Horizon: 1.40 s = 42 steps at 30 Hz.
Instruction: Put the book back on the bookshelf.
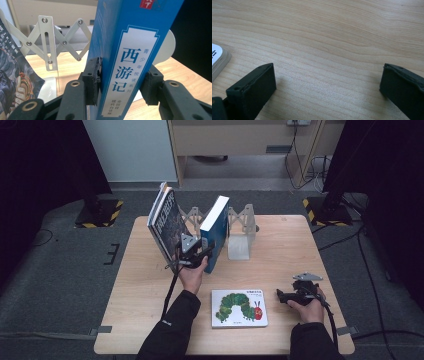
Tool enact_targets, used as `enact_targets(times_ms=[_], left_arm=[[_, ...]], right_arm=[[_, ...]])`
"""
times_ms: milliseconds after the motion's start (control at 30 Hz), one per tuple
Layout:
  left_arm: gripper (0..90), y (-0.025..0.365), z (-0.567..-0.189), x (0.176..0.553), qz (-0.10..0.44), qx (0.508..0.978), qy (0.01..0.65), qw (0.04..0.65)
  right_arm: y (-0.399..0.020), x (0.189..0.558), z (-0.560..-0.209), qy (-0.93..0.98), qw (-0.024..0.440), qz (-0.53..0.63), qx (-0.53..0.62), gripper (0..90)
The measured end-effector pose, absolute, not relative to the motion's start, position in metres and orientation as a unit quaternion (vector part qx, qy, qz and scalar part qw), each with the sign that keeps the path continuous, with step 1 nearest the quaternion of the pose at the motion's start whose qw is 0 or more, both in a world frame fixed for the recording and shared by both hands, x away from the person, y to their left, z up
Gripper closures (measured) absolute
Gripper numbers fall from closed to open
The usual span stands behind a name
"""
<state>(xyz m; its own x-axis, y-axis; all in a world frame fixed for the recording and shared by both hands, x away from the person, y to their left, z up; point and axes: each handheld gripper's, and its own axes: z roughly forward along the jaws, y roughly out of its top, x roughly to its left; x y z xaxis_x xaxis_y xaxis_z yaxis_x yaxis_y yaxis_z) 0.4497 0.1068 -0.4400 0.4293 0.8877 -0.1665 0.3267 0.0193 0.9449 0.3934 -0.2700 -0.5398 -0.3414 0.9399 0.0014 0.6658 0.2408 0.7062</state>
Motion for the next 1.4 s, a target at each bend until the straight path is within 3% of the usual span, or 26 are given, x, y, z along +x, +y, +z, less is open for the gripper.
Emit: enact_targets(times_ms=[667, 1100, 1400], left_arm=[[50.3, 0.078, -0.438, 0.474, 0.269, 0.649, 0.48, 0.526], [47.5, 0.077, -0.438, 0.482, 0.245, 0.663, 0.466, 0.532], [55.6, 0.095, -0.446, 0.466, 0.21, 0.679, 0.445, 0.544]], right_arm=[[-0.269, 0.393, -0.539, 0.757, 0.214, 0.314, 0.531, 0.5], [-0.269, 0.394, -0.54, 0.758, 0.214, 0.314, 0.53, 0.5], [-0.269, 0.394, -0.54, 0.758, 0.214, 0.314, 0.53, 0.5]])
